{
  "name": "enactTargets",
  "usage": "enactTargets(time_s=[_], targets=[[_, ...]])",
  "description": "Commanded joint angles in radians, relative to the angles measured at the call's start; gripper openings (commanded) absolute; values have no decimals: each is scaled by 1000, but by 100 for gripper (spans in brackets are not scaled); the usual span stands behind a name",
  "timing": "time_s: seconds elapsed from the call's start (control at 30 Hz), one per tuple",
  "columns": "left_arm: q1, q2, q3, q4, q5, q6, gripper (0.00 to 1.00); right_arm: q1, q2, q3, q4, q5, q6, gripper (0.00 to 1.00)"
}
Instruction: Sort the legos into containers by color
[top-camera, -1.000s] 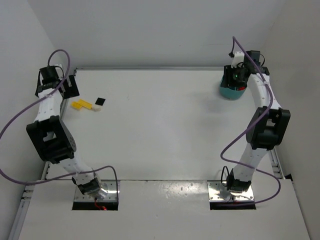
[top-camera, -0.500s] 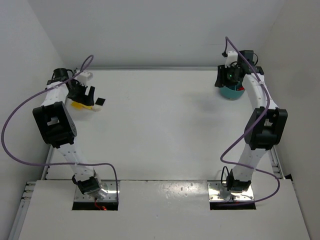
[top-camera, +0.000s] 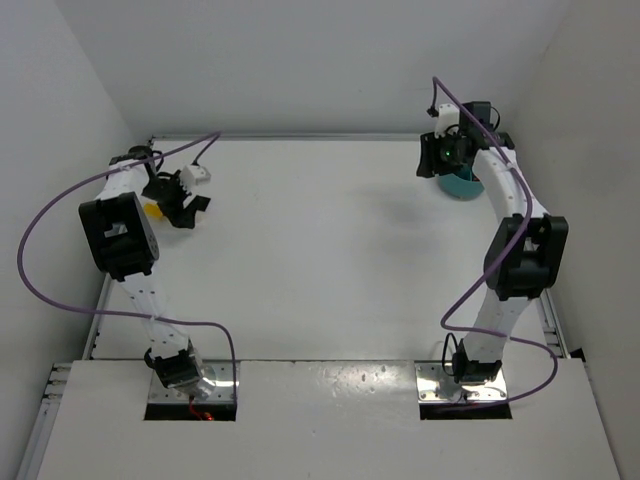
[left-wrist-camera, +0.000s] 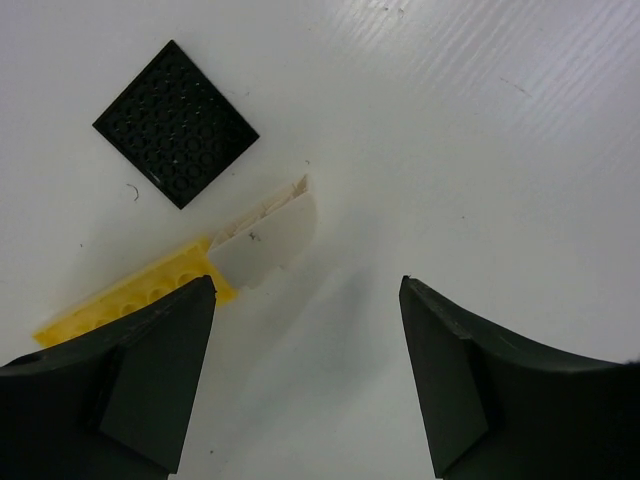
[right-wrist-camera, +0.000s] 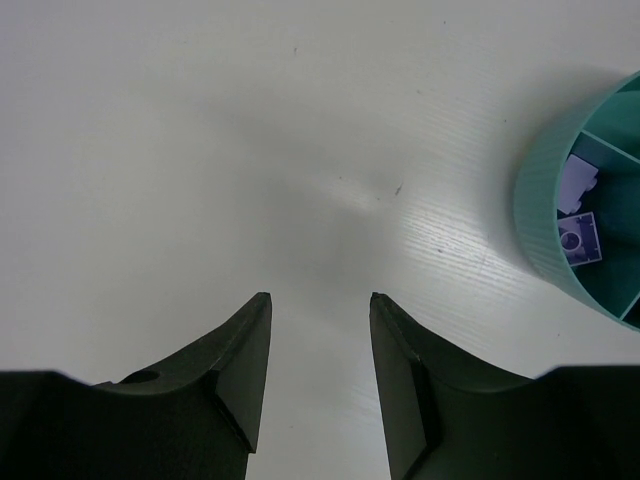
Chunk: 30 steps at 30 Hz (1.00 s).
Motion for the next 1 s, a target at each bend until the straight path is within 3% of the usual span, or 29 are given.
enactTargets(time_s=[0.0,0.33,0.47,0.67,0.97], targets=[[-3,8,29,-25,58,147,80,14,-7,6,13,-9,-19,45],[-23,19,-12,28,45,200,72,43,11,15,4,10,-28,45],[-32,19,-35,51,35,210,59,62,11,15,4,10,-28,45],[-53,19,-68,60,53,230,49,80,11,15,-5,10,-28,45],[-73,-47,-175,60,82,240,22,99,11,-6,-5,-100,5,45]])
